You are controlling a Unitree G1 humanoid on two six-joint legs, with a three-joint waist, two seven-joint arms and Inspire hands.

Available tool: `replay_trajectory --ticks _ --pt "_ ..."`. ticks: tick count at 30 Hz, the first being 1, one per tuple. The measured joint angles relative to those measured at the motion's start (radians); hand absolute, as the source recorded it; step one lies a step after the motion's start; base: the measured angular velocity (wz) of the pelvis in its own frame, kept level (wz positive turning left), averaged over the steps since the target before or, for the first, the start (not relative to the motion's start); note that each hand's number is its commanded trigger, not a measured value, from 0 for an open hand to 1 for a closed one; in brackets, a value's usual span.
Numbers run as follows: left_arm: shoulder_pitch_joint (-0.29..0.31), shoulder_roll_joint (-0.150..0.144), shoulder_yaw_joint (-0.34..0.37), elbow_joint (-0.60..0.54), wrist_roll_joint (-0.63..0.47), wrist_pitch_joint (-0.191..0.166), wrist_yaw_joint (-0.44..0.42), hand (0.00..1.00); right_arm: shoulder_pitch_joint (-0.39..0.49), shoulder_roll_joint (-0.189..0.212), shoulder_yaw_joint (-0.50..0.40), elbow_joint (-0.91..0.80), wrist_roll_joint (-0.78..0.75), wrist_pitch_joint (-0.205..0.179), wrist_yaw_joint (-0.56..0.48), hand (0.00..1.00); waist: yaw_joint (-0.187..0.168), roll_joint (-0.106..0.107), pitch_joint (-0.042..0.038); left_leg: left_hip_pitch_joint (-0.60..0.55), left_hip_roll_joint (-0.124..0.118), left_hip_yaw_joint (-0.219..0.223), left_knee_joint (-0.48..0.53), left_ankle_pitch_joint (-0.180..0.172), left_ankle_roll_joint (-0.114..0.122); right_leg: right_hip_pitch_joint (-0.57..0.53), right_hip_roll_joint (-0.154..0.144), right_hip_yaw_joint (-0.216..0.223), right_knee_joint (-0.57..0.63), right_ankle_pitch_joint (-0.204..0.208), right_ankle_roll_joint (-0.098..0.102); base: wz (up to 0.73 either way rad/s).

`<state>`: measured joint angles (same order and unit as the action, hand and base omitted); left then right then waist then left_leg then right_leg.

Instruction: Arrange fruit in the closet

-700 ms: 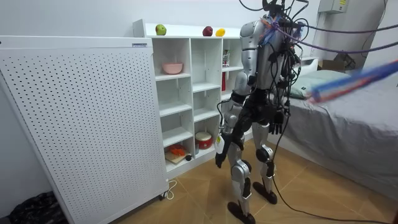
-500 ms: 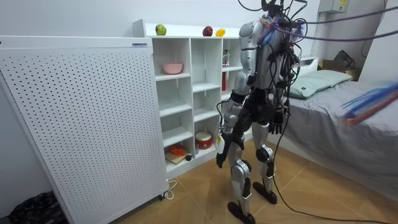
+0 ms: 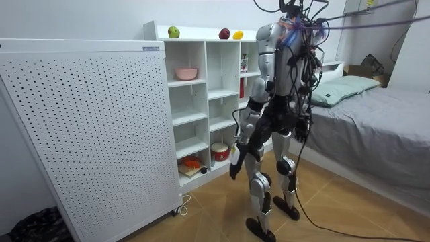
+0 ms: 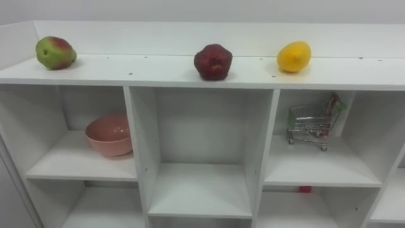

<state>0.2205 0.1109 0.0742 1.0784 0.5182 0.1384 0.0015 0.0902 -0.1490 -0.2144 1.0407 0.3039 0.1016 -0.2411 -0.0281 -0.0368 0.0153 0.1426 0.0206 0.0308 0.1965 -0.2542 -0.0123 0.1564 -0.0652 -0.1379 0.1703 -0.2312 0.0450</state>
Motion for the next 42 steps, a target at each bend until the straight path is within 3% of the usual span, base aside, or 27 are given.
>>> replay_trajectory --ticks 5,7,11,13,16,24,29,33,42 --pt "0.004 0.007 0.002 -0.029 0.003 -0.026 0.061 0.00 -0.024 0.005 -0.005 -0.443 0.043 -0.077 -0.071 0.00 0.005 -0.005 -0.0031 0.007 0.000 0.025 0.000 0.000 0.000 -0.002 0.000 0.018 0.001 0.002 0.001 -0.10" --pt "0.011 0.018 0.000 -0.040 0.006 -0.037 0.084 0.00 -0.024 0.010 0.017 -0.614 0.037 -0.109 -0.116 0.00 0.009 -0.006 -0.0087 0.007 0.001 0.027 0.000 0.000 0.000 -0.003 0.001 0.022 0.002 0.002 0.001 -0.04" --pt "0.024 0.018 -0.004 -0.055 0.004 -0.039 0.105 0.00 -0.010 0.009 0.041 -0.836 0.037 -0.126 -0.152 0.00 0.010 -0.009 -0.0124 -0.002 0.004 0.043 0.000 0.000 0.000 -0.019 0.002 0.025 0.004 0.008 0.001 -0.09" --pt "0.037 0.017 -0.021 -0.061 0.005 -0.049 0.116 0.00 -0.012 0.009 0.042 -0.951 0.004 -0.142 -0.178 0.00 0.007 -0.002 -0.0182 -0.014 0.004 0.049 0.001 0.000 0.000 -0.029 0.002 0.029 0.005 0.013 0.003 -0.11" --pt "0.037 0.019 -0.021 -0.044 0.008 -0.062 0.122 0.00 -0.013 0.007 0.045 -1.057 -0.044 -0.176 -0.197 0.00 0.006 0.007 -0.0206 -0.014 0.004 0.049 0.000 0.000 0.000 -0.028 0.002 0.028 0.004 0.015 0.003 -0.02" --pt "0.040 0.021 -0.055 -0.035 0.005 -0.096 0.121 0.00 -0.039 -0.029 0.061 -1.219 -0.087 -0.242 -0.201 0.00 0.010 0.023 -0.0174 -0.027 0.006 0.048 0.002 0.001 0.001 -0.047 0.003 0.025 0.015 0.017 0.002 0.00" --pt "0.038 0.022 -0.080 -0.035 0.005 -0.100 0.111 0.00 -0.065 -0.036 0.089 -1.279 -0.112 -0.246 -0.181 0.00 0.015 0.022 -0.0175 -0.028 0.006 0.046 0.003 0.004 0.003 -0.042 0.003 0.025 0.019 0.018 0.001 0.00" --pt "0.035 0.026 -0.088 -0.032 0.004 -0.102 0.095 0.00 -0.118 -0.073 0.115 -1.291 -0.115 -0.259 -0.158 0.00 0.019 0.016 -0.0171 -0.027 0.006 0.046 0.007 0.004 0.003 -0.040 0.003 0.025 0.023 0.018 0.000 0.00" --pt "0.027 0.033 -0.084 -0.020 0.006 -0.102 0.071 0.00 -0.212 -0.087 0.114 -1.291 -0.122 -0.264 -0.156 0.00 0.046 -0.011 -0.0118 -0.028 0.006 0.036 0.008 0.005 0.002 -0.039 0.003 0.014 0.019 0.019 0.000 0.01"
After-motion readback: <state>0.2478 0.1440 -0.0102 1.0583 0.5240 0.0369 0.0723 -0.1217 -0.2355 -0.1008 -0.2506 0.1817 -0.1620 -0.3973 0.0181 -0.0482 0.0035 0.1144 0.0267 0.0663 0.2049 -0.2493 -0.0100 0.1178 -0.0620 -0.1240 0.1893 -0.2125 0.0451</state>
